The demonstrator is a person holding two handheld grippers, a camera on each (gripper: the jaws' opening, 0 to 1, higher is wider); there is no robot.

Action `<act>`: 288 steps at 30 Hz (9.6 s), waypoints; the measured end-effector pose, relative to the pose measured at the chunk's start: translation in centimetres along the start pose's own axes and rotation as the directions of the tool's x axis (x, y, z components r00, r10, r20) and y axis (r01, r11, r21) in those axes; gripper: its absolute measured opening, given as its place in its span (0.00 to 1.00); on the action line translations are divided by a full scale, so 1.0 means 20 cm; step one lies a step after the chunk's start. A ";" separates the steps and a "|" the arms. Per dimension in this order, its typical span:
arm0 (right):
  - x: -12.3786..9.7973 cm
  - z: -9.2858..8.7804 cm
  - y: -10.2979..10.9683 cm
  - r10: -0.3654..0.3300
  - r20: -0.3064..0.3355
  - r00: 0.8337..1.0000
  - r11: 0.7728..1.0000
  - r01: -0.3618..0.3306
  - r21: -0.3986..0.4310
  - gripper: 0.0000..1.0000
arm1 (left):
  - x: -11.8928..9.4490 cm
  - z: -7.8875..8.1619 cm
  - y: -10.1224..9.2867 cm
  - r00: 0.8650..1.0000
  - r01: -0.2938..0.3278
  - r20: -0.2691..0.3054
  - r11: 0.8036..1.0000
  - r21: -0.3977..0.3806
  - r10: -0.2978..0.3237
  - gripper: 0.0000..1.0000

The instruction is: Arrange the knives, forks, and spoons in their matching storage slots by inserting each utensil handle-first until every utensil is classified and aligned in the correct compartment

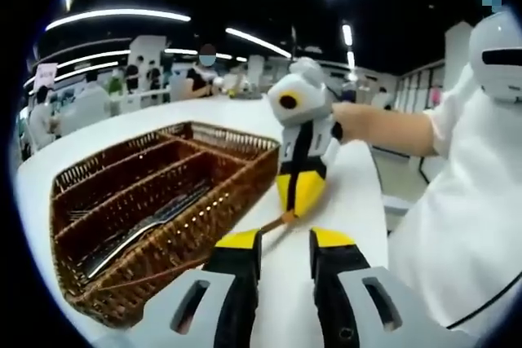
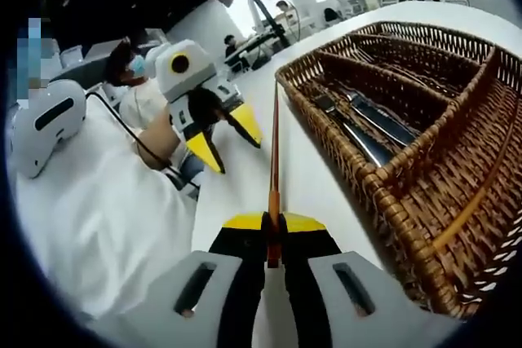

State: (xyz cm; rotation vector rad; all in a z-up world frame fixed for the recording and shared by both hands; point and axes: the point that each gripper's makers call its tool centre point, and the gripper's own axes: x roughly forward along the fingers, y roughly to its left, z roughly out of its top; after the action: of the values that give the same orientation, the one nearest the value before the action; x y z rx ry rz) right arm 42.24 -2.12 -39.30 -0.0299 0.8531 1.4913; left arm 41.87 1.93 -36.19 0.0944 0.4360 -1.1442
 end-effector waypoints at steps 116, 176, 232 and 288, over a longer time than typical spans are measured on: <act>0.04 0.08 0.19 0.167 0.199 0.966 0.984 -0.175 0.021 0.06 | 0.04 0.17 -0.02 0.938 0.236 0.336 0.857 -0.459 -0.079 0.04; 0.07 0.02 0.21 0.208 0.163 0.964 0.978 -0.208 -0.014 0.11 | 0.08 0.19 -0.06 0.943 0.250 0.311 0.872 -0.421 -0.120 0.04; 0.06 0.07 0.20 0.172 0.198 0.965 0.982 -0.185 0.047 0.06 | 0.09 0.23 -0.02 0.937 0.248 0.334 0.874 -0.418 -0.106 0.09; -0.11 0.06 0.01 -0.160 0.033 0.987 0.929 0.139 0.343 0.05 | 0.10 0.22 0.00 0.967 0.039 0.256 0.986 -0.160 0.003 0.31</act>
State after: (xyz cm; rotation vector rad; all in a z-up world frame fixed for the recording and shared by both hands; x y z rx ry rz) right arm 42.96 -3.30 -37.22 0.2020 1.0264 1.1807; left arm 43.86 -1.12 -33.02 -0.2000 0.2997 -1.1170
